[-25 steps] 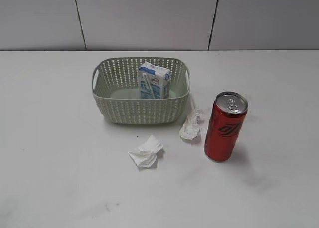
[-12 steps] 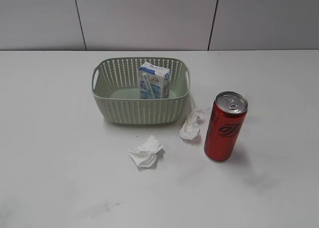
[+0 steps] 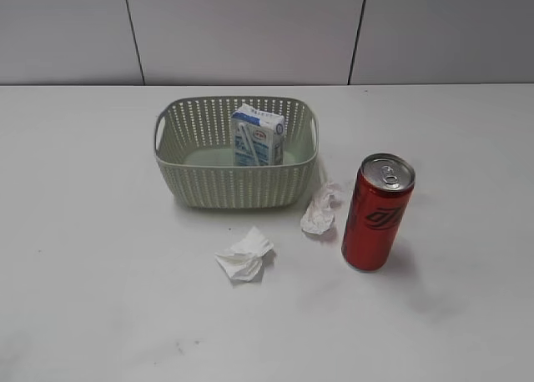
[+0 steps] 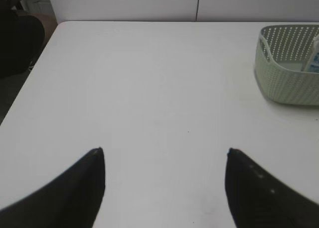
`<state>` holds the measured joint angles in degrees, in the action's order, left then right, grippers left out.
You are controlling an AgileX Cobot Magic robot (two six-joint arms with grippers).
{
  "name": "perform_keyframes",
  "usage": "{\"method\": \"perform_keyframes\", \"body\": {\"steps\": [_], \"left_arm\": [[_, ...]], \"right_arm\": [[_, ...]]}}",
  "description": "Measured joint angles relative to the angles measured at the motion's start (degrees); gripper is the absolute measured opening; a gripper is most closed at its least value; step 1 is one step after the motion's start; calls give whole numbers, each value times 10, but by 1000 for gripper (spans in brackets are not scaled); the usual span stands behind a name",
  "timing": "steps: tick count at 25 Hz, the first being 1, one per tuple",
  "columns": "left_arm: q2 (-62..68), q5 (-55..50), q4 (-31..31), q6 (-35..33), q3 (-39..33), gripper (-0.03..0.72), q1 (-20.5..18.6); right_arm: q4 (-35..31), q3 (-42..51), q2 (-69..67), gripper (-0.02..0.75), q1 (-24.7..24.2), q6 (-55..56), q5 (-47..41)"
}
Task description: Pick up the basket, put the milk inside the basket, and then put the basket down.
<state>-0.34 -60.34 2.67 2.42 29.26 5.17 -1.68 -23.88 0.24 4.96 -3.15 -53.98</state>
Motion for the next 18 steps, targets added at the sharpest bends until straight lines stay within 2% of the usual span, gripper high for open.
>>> {"method": "perform_keyframes", "body": {"steps": [9, 18], "left_arm": [[0, 0, 2, -1, 0, 552, -5], [0, 0, 2, -1, 0, 522, -59]], "right_arm": [[0, 0, 0, 592, 0, 0, 0], [0, 0, 0, 592, 0, 0, 1]]}}
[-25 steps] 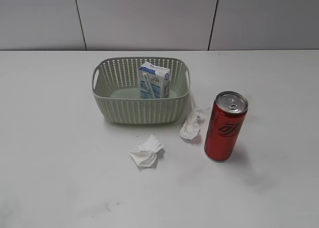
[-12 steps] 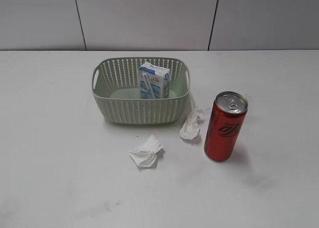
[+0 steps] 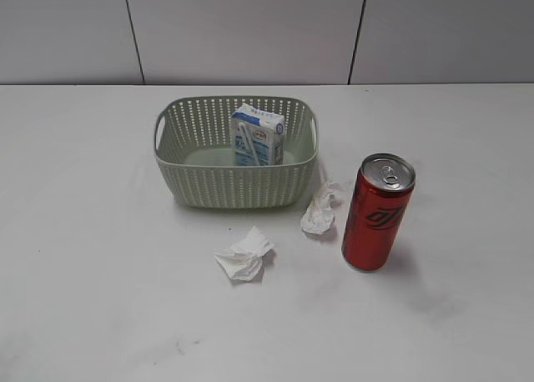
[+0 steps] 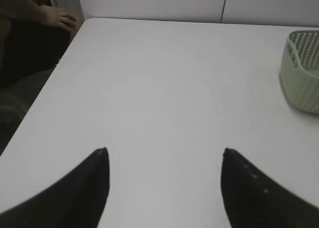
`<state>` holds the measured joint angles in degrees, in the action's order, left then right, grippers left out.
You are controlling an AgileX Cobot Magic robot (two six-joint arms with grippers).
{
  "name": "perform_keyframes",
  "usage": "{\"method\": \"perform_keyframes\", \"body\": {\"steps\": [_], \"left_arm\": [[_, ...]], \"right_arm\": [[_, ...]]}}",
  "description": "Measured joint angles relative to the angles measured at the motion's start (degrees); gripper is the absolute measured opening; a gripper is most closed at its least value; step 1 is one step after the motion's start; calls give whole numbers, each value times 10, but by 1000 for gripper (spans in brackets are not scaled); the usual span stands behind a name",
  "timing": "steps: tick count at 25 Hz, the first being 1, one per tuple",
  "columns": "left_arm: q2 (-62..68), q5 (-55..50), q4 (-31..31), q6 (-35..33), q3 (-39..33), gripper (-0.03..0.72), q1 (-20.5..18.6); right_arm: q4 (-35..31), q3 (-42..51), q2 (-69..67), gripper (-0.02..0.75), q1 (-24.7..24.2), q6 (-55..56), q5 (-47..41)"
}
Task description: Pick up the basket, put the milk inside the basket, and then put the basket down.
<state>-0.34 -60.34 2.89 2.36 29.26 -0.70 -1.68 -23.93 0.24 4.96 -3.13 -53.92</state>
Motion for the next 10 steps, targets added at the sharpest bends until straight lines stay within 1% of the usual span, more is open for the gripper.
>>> {"method": "perform_keyframes", "body": {"steps": [10], "left_arm": [[0, 0, 0, 0, 0, 510, -2]], "right_arm": [[0, 0, 0, 592, 0, 0, 1]]}}
